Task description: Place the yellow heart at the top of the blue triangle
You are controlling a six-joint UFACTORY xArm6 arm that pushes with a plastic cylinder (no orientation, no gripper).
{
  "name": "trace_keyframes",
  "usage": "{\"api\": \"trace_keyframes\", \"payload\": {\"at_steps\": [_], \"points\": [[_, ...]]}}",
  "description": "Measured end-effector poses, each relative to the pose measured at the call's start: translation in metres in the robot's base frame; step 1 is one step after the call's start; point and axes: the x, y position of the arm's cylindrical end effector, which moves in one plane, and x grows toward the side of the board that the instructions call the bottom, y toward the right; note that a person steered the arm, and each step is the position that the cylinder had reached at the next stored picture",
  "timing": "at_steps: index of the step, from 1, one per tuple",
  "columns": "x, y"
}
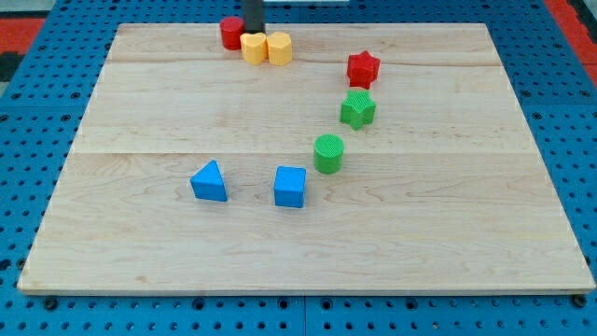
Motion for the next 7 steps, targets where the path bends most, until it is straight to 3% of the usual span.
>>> {"api": "trace_keyframes", "payload": {"at_steps": [1,2,3,4,6,7], "points": [[0.032,0.006],[0.017,0.019],[0.065,0.033],[0.120,0.010],[0.117,0.006],[0.151,-0.002]]}}
